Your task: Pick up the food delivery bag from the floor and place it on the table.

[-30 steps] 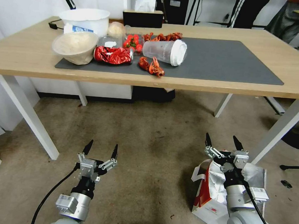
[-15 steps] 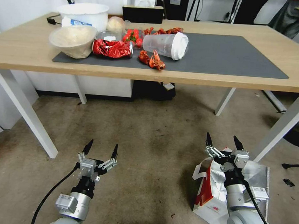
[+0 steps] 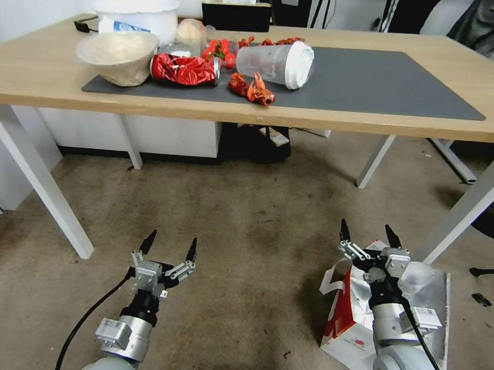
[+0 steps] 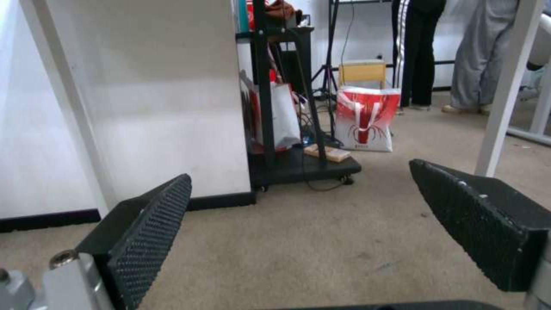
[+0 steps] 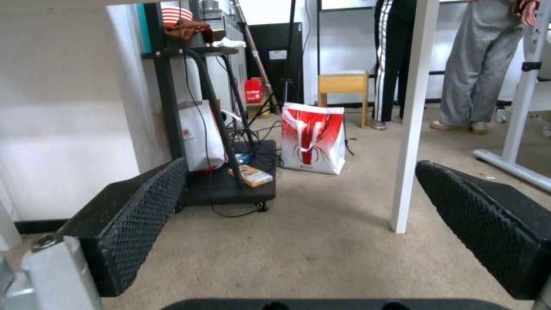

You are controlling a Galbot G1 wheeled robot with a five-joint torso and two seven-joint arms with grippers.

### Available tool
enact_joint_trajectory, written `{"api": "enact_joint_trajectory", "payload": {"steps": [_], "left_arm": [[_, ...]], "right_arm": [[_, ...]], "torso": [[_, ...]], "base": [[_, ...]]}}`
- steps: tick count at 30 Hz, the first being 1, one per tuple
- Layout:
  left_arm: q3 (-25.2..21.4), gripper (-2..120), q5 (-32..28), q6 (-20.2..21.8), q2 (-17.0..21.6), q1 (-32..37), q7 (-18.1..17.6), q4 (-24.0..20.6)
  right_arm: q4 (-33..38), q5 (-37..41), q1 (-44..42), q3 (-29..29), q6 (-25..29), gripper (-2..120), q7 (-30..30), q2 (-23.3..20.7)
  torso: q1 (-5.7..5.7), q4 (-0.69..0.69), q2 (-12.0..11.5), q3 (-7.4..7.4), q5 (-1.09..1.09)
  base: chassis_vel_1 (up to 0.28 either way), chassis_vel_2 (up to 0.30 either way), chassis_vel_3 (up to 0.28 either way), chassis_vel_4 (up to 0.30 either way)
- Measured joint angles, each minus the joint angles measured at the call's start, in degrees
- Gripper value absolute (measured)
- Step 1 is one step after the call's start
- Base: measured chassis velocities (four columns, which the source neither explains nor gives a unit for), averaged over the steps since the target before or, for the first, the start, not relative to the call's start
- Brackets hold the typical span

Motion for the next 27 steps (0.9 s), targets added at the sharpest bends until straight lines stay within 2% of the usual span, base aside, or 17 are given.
{"api": "enact_joint_trajectory", "payload": {"steps": [16,27], "left_arm": [[0.11,96,0.12,0.02,0.25,0.40,0.07,-0.19],[0.13,96,0.23,-0.13,0.18,0.44,0.02,-0.26]], "right_arm": [[0.32,0.24,-0.08,0.43,-0.06,100,0.04,-0.12],[0.69,0.25,-0.51,0.43,-0.10,100,0.05,-0.04]], "torso": [[-0.19,0.00,-3.57,-3.33,0.00],[-0.43,0.00,-4.35,-3.32,0.00]], "base": [[0.000,0.000,0.000,0.000],[0.000,0.000,0.000,0.000]]}}
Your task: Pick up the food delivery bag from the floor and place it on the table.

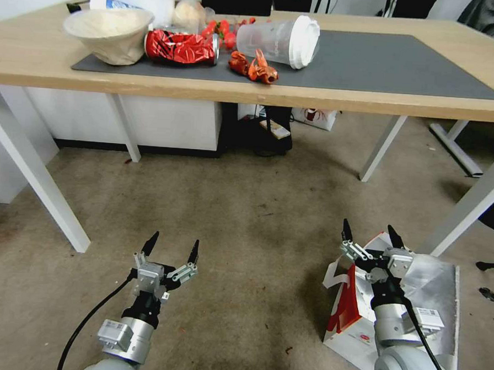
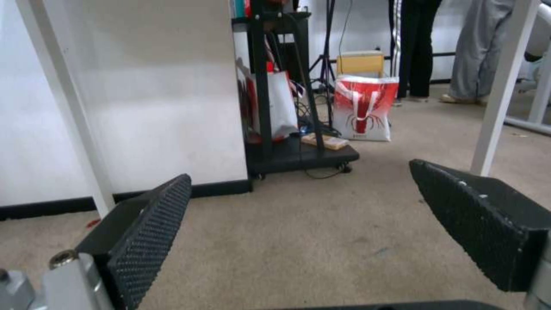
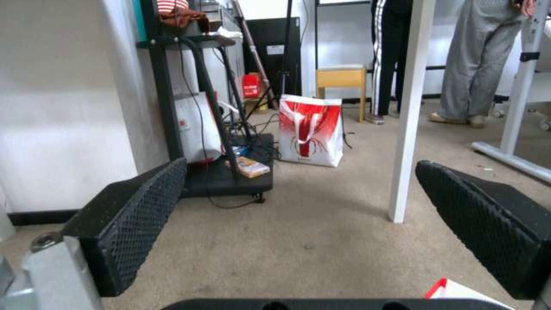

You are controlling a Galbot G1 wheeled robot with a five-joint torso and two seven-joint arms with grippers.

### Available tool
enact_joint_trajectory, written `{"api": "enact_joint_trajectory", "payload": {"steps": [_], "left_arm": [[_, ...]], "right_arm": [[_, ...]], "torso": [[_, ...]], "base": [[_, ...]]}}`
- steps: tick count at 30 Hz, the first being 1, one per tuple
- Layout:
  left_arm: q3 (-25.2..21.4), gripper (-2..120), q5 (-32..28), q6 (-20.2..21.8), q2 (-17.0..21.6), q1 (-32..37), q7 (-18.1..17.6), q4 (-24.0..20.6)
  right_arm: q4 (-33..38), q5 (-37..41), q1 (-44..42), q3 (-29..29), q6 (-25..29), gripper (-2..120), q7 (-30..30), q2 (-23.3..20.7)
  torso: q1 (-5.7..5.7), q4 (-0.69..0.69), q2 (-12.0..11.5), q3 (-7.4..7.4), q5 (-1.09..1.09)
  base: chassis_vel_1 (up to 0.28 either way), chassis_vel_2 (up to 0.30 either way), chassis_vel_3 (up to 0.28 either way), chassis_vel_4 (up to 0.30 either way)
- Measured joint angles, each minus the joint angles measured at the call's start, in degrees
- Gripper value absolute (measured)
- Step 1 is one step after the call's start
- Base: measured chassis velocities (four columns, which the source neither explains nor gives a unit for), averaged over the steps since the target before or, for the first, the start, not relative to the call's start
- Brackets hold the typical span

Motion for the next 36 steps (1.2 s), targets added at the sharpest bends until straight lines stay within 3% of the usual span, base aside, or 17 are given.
{"api": "enact_joint_trajectory", "payload": {"steps": [10,23,26,36], "left_arm": [[0.01,101,0.28,-5.42,-0.27,-0.83,-0.06,2.11],[-1.40,99,-2.06,-4.17,0.54,-1.33,-0.49,1.88],[-1.32,99,-2.19,-3.97,0.59,-1.87,-0.51,2.82],[-0.20,99,-1.75,-2.93,0.15,-2.91,-0.77,3.96]], "right_arm": [[0.05,-0.88,-0.80,1.40,0.02,100,2.19,-0.42],[-2.42,-3.10,-1.63,10.75,0.36,100,4.92,-1.32],[-5.46,-1.40,-0.84,15.76,0.62,100,4.64,-2.07],[-13.33,2.27,0.75,21.04,0.83,100,2.61,-5.68]], "torso": [[0.01,0.00,0.25,-0.01,-0.01],[0.06,0.00,0.44,-0.01,0.01],[0.07,-0.01,0.48,-0.01,0.03],[0.07,0.00,0.55,-0.01,0.01]], "base": [[0.000,0.000,0.000,0.000],[0.000,0.000,0.000,0.000],[0.000,0.000,0.000,0.000],[0.000,0.000,0.000,0.000]]}}
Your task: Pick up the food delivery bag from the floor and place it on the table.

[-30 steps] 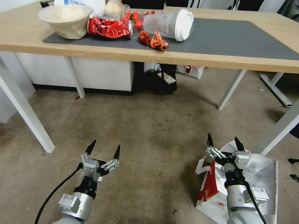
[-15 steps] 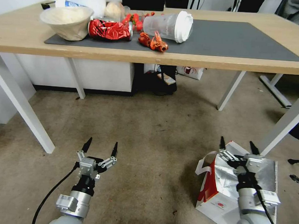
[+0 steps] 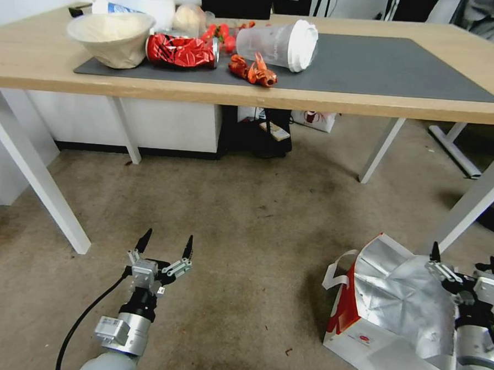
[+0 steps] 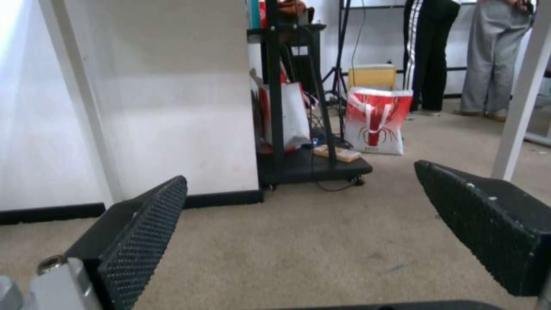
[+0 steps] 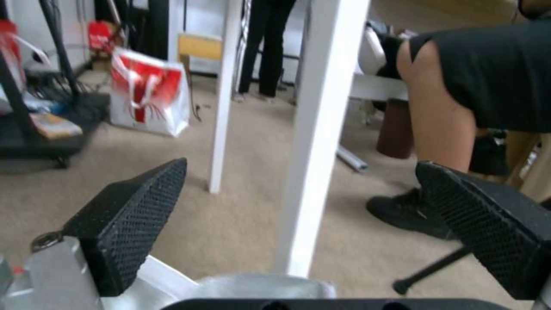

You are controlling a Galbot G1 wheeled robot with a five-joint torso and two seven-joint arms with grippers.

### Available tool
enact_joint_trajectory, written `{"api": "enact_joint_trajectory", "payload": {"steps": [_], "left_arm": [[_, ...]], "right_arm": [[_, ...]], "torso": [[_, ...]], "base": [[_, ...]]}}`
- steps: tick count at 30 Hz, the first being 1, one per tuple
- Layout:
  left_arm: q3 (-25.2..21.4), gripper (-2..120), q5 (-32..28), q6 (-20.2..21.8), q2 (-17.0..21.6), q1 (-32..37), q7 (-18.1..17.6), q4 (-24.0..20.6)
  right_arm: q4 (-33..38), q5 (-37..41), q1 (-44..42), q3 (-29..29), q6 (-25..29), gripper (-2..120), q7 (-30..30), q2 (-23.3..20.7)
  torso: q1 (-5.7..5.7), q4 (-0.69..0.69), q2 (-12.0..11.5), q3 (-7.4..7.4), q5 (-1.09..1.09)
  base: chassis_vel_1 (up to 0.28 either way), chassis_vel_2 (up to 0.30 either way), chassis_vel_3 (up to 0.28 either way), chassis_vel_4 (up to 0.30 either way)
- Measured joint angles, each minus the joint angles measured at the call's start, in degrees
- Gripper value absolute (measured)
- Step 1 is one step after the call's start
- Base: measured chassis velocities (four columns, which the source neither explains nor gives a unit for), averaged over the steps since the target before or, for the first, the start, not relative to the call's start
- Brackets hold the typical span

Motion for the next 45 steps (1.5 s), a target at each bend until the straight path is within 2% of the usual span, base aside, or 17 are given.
{"api": "enact_joint_trajectory", "payload": {"steps": [4,16,30,33,34,37,38,41,42,45], "left_arm": [[-0.01,99,0.08,0.19,0.19,-0.07,-0.10,-0.04],[-0.49,99,0.24,0.19,0.72,0.82,-0.29,-1.40],[0.36,98,1.20,-0.30,-0.10,1.60,-0.41,-1.82],[0.75,98,1.76,-0.30,-0.34,1.80,-0.45,-1.92],[0.75,98,1.76,-0.30,-0.34,1.80,-0.45,-1.92],[0.75,98,1.89,-0.30,-0.45,1.93,-0.57,-2.06],[0.75,98,1.89,-0.30,-0.45,1.93,-0.57,-2.06],[0.71,98,1.97,-0.50,-0.55,2.13,-0.66,-2.13],[0.71,98,1.97,-0.50,-0.55,2.13,-0.66,-2.13],[0.68,98,2.00,-0.53,-0.55,2.14,-0.72,-2.32]], "right_arm": [[-4.69,0.05,1.81,0.57,-0.02,100,-0.93,-1.98],[-13.24,-0.39,5.21,0.40,0.22,100,-1.32,-3.43],[-17.37,0.37,6.72,-1.39,-1.19,96,-1.34,-3.94],[-17.93,0.50,7.27,-1.97,-1.72,86,-1.22,-3.89],[-17.93,0.50,7.27,-1.97,-1.72,86,-1.22,-3.89],[-18.07,0.94,7.53,-2.48,-3.03,71,-0.70,-4.06],[-18.07,0.94,7.53,-2.48,-3.03,71,-0.70,-4.06],[-18.79,1.25,7.74,-2.85,-3.20,54,-0.53,-3.99],[-18.79,1.25,7.74,-2.85,-3.20,54,-0.53,-3.99],[-19.18,1.57,7.82,-3.14,-3.31,41,-0.40,-3.79]], "torso": [[0.01,0.00,0.03,0.00,0.00],[0.02,0.00,0.07,0.00,0.00],[0.02,0.00,0.10,0.00,-0.01],[0.02,0.00,0.11,0.00,-0.01],[0.02,0.00,0.11,0.00,-0.01],[0.02,0.00,0.11,0.00,-0.02],[0.02,0.00,0.11,0.00,-0.02],[0.02,0.00,0.11,0.00,-0.02],[0.02,0.00,0.11,0.00,-0.02],[0.02,0.00,0.12,0.00,-0.01]], "base": [[0.000,0.000,0.000,0.000],[0.000,0.000,0.000,0.000],[0.000,0.000,0.000,0.000],[0.000,0.000,0.000,0.000],[0.000,0.000,0.000,0.000],[0.000,0.000,0.000,0.000],[0.000,0.000,0.000,0.000],[0.000,0.000,0.000,0.000],[0.000,0.000,0.000,0.000],[0.000,0.000,0.000,0.000]]}}
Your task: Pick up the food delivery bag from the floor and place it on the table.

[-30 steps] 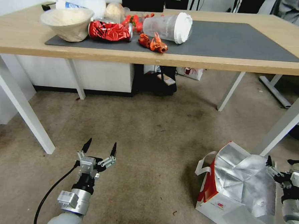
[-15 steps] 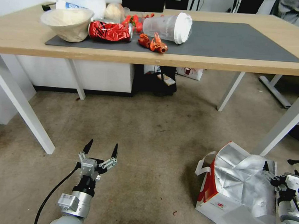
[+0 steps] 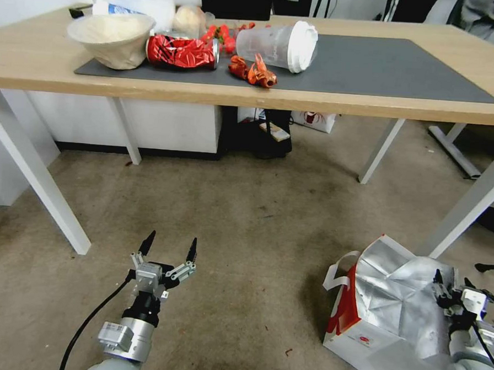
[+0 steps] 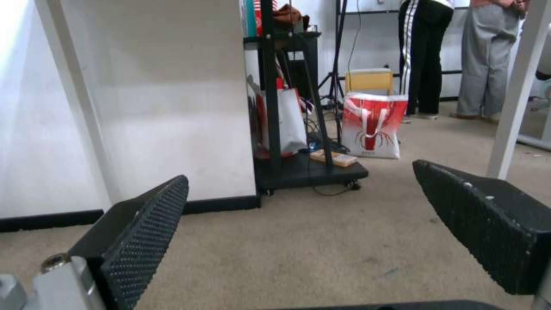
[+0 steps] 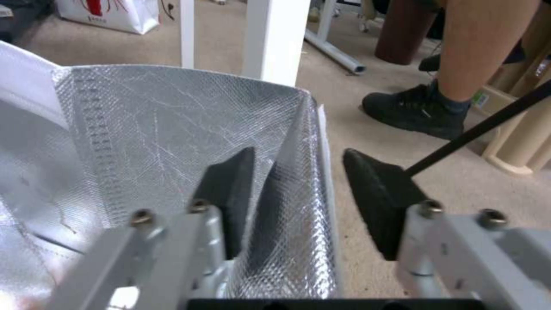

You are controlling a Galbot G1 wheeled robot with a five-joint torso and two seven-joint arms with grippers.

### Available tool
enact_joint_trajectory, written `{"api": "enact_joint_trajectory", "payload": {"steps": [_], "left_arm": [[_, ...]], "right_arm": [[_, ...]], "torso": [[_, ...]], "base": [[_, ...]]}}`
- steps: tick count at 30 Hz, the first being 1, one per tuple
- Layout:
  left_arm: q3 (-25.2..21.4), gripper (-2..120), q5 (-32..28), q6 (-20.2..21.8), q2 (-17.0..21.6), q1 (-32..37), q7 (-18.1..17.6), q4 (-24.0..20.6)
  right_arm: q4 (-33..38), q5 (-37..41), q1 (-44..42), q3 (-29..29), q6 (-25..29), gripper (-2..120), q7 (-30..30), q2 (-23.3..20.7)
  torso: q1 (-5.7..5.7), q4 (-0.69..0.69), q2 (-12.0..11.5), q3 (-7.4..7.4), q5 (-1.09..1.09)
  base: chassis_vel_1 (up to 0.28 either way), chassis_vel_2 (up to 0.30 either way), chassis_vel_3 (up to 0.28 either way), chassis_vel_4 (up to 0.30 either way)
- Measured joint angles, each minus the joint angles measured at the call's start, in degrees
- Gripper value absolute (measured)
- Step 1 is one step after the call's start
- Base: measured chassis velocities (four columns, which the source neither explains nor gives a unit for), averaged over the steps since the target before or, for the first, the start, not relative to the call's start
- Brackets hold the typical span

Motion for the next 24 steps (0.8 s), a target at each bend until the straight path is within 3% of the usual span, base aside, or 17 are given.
{"api": "enact_joint_trajectory", "payload": {"steps": [7,9,12,24], "left_arm": [[-0.06,98,-0.01,0.00,0.05,-0.09,-0.10,0.00],[-0.06,98,-0.04,0.00,0.08,-0.20,-0.13,0.01],[-0.06,98,-0.07,0.00,0.12,-0.27,-0.14,0.05],[-0.29,98,-0.22,-0.19,0.33,-0.29,-0.27,0.19]], "right_arm": [[0.07,0.02,0.00,-0.15,-0.01,22,0.21,0.12],[0.33,0.02,0.05,-0.18,-0.03,8,0.44,0.17],[0.63,0.13,-0.02,-0.24,-0.11,0,0.63,0.29],[3.52,0.45,-1.02,-0.63,-0.27,0,1.03,1.15]], "torso": [[0.00,0.00,0.00,0.00,0.00],[0.00,0.00,0.00,0.00,-0.01],[0.00,0.00,0.00,0.00,0.00],[0.00,0.00,0.01,0.00,0.00]], "base": [[0.000,0.000,0.000,0.000],[0.000,0.000,0.000,0.000],[0.000,0.000,0.000,0.000],[0.000,0.000,0.000,0.000]]}}
